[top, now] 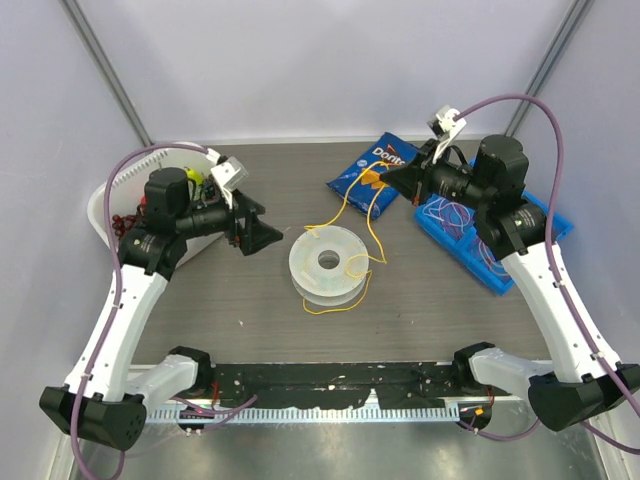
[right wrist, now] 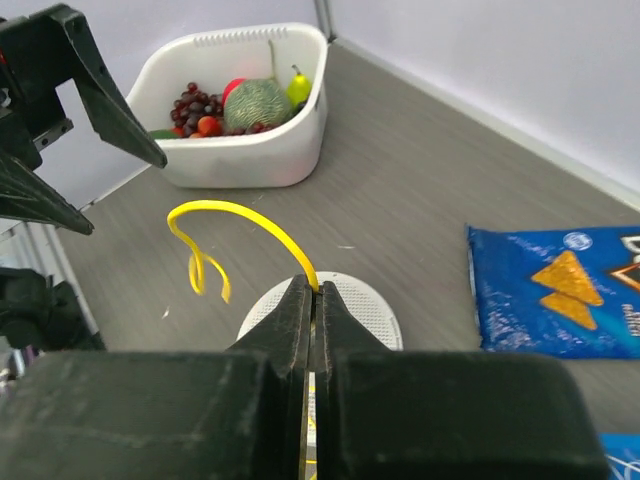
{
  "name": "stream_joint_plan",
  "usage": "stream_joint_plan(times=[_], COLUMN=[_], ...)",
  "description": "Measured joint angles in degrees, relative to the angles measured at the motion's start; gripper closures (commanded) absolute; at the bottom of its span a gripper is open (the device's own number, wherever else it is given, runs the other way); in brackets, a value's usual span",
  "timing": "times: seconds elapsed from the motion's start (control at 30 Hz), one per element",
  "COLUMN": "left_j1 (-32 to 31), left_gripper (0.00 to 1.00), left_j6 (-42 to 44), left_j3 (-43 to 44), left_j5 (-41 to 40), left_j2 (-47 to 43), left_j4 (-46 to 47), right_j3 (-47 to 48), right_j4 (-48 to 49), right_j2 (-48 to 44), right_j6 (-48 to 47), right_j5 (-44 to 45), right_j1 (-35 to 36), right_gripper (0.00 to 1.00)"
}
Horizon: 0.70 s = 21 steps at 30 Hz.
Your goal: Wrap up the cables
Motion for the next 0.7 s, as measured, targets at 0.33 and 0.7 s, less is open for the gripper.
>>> stream_joint_plan(times=[0.33,0.7], left_j1=[-0.2,-10.7], left_gripper=[0.21,0.26], left_j6=[5.6,17.6], left_j3=[5.2,6.6], left_j5=[9.6,8.5], left_j2=[0.5,6.0], left_j4=[-0.4,-2.8], right_j3=[-1.5,-1.4], right_j4=[0.2,-1.1], right_j2=[-0.7,-0.8], right_j6=[2.8,1.5], right_j5=[-7.3,-13.5], right_j1=[0.0,0.0], right_gripper=[0.99,0.99])
